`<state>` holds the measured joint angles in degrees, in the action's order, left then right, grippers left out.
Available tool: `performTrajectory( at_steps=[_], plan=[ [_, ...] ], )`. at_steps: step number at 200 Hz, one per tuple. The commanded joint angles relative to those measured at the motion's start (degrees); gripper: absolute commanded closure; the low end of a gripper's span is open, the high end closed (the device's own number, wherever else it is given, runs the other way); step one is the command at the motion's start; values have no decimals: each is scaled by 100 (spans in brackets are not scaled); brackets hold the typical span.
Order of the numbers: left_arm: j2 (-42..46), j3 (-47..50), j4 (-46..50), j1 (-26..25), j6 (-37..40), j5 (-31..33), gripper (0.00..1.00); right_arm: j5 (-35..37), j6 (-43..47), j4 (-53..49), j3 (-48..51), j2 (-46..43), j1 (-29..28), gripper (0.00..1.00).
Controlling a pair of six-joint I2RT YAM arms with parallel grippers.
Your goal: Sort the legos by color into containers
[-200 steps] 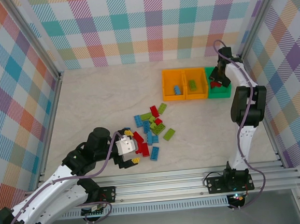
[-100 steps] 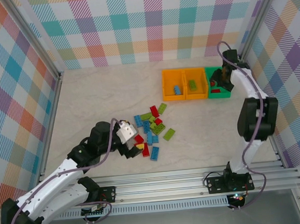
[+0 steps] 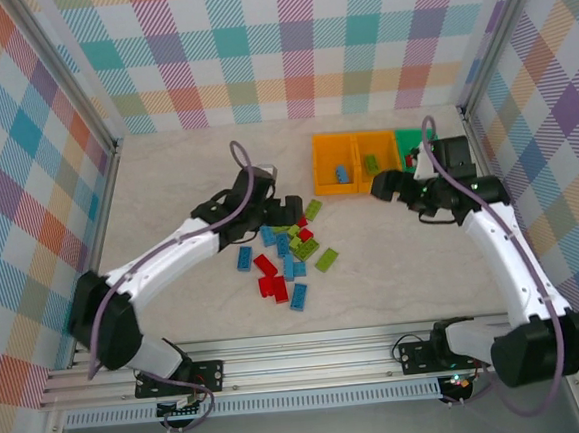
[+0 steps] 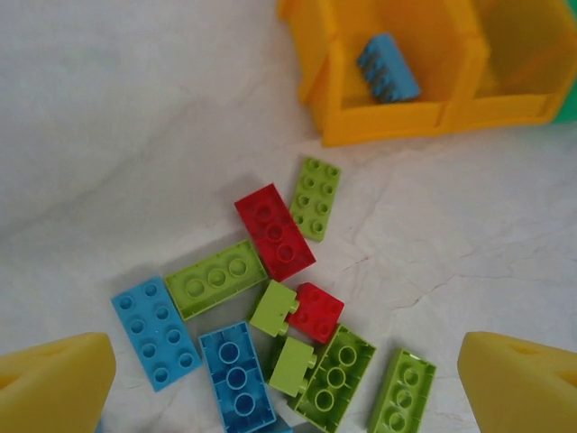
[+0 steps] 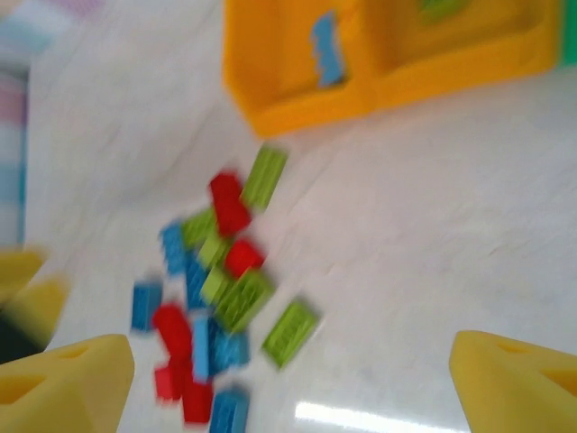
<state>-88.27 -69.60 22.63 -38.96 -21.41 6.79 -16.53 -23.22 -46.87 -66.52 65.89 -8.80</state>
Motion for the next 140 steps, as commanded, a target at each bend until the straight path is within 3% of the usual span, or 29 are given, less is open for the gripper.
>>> performTrajectory(
  at_steps=[1, 32, 50, 74, 110, 140],
  plan=[
    [-628, -656, 484, -144, -788, 114, 5, -505, 157, -884, 180, -260, -241, 8],
    [-1856, -1747, 496, -349, -353, 163, 17, -772, 4, -1125, 379, -753, -390, 8],
    [-2598, -2447, 681, -323, 459, 345, 27, -584, 54, -1256, 498, -1032, -394, 7],
    [-3597, -3675, 1400, -323, 1287, 107, 32, -396, 68, -1516, 565, -1212, -394, 7],
    [-4462, -4684, 1757, -282, 1333, 29, 41, -360, -27, -1567, 590, -1365, -394, 7],
    [-4757, -4763, 1830, -276, 1328, 316, 43, -348, -86, -1535, 537, -1367, -394, 6]
  ],
)
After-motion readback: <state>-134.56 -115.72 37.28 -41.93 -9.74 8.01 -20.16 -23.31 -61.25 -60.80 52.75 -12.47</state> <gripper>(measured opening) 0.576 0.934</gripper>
